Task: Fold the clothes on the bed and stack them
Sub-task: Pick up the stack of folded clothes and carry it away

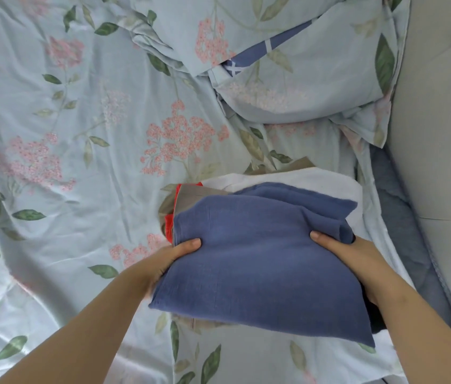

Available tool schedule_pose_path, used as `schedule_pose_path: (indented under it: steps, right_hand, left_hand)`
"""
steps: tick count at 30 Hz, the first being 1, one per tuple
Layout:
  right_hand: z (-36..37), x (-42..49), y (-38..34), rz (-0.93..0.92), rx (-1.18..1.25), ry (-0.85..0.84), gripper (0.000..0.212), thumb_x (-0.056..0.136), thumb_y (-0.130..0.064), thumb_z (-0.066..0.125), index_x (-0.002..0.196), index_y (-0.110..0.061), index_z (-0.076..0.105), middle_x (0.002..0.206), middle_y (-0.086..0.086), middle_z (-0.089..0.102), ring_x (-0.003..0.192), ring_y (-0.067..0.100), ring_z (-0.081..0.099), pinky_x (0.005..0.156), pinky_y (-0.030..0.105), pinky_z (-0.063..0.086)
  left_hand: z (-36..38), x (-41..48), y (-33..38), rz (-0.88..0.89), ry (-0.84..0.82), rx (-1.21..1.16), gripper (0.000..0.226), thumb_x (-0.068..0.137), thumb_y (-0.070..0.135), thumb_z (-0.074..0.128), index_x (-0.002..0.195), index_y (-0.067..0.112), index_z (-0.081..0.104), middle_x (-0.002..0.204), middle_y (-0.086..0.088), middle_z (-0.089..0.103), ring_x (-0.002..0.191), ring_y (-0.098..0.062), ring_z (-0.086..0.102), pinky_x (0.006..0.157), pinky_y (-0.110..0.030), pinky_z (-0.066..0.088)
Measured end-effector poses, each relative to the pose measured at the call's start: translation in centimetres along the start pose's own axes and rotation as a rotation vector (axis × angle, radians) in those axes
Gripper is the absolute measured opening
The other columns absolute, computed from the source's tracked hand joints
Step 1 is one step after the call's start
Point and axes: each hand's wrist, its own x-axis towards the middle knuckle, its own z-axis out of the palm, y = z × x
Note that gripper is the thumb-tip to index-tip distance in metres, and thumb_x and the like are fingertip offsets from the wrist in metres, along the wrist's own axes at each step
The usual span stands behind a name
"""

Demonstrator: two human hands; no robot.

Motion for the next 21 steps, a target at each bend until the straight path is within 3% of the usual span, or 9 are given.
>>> schedule_pose_path:
  steps: [2, 4, 6, 9, 11, 14, 21]
  right_hand:
    - [0.6, -1.1, 1.7, 0.025, -0.012, 0.004, 0.038, 0.070, -0.045, 0.078, 0.099, -0.023, 0.069, 0.089, 0.001, 0.074, 0.085, 0.022, 0.068, 0.071, 0.033, 0.051]
    - [1.3, -1.8, 3.8, 0.044, 0.016, -0.012, 0.048, 0.065, -0.046, 0.081, 0.105, -0.022, 0.068, 0.090, 0.000, 0.074, 0.086, 0.019, 0.068, 0.071, 0.032, 0.050]
    - [2.1, -1.8, 5.4, 0.049, 0.049, -0.026, 0.056, 0.061, -0.051, 0.082, 0.108, -0.024, 0.067, 0.091, -0.002, 0.074, 0.088, 0.018, 0.069, 0.073, 0.032, 0.052]
    - [2.7, -0.8, 5.9, -0.005, 0.105, -0.030, 0.059, 0.059, -0.056, 0.079, 0.110, -0.030, 0.065, 0.099, -0.003, 0.073, 0.092, 0.018, 0.069, 0.081, 0.039, 0.054]
    - [2.7, 0.0, 5.7, -0.054, 0.160, -0.081, 0.057, 0.062, -0.052, 0.077, 0.114, -0.032, 0.063, 0.105, -0.004, 0.072, 0.096, 0.017, 0.069, 0.086, 0.040, 0.054]
    - [2.7, 0.5, 5.8, -0.079, 0.183, -0.126, 0.055, 0.068, -0.045, 0.077, 0.118, -0.032, 0.061, 0.109, -0.004, 0.071, 0.099, 0.017, 0.068, 0.086, 0.038, 0.053]
    - [2.7, -2.2, 5.0, -0.037, 0.217, -0.060, 0.039, 0.079, -0.034, 0.073, 0.115, -0.025, 0.062, 0.099, 0.002, 0.073, 0.089, 0.022, 0.069, 0.066, 0.032, 0.051]
  left_hand:
    - [-0.2, -1.0, -1.4, 0.008, -0.001, 0.009, 0.066, 0.050, 0.056, 0.080, 0.101, 0.018, 0.064, 0.085, -0.001, 0.075, 0.086, -0.020, 0.069, 0.072, -0.032, 0.047]
    - [-0.5, -1.1, -2.7, 0.045, 0.007, 0.066, 0.093, 0.031, 0.063, 0.086, 0.110, 0.019, 0.064, 0.096, -0.001, 0.074, 0.092, -0.019, 0.070, 0.081, -0.034, 0.049]
    - [-0.7, -0.6, -3.4, 0.120, 0.037, 0.104, 0.101, 0.028, 0.065, 0.085, 0.116, 0.022, 0.060, 0.103, 0.000, 0.073, 0.098, -0.016, 0.067, 0.088, -0.034, 0.049]
    - [-0.7, 0.1, -3.9, 0.186, 0.080, 0.084, 0.101, 0.021, 0.069, 0.083, 0.110, 0.029, 0.059, 0.098, 0.006, 0.073, 0.097, -0.012, 0.066, 0.080, -0.027, 0.048]
    - [-0.7, 0.5, -4.2, 0.217, 0.090, 0.081, 0.094, 0.025, 0.067, 0.083, 0.108, 0.032, 0.058, 0.099, 0.007, 0.073, 0.096, -0.010, 0.067, 0.085, -0.030, 0.048]
    - [-0.7, 0.7, -4.3, 0.255, 0.108, 0.086, 0.090, 0.023, 0.067, 0.082, 0.104, 0.038, 0.056, 0.090, 0.018, 0.072, 0.083, 0.003, 0.066, 0.078, -0.023, 0.047]
    - [-0.4, -1.6, -5.0, 0.231, 0.153, 0.038, 0.079, 0.043, 0.056, 0.077, 0.113, 0.023, 0.062, 0.104, -0.002, 0.072, 0.098, -0.022, 0.068, 0.079, -0.033, 0.051]
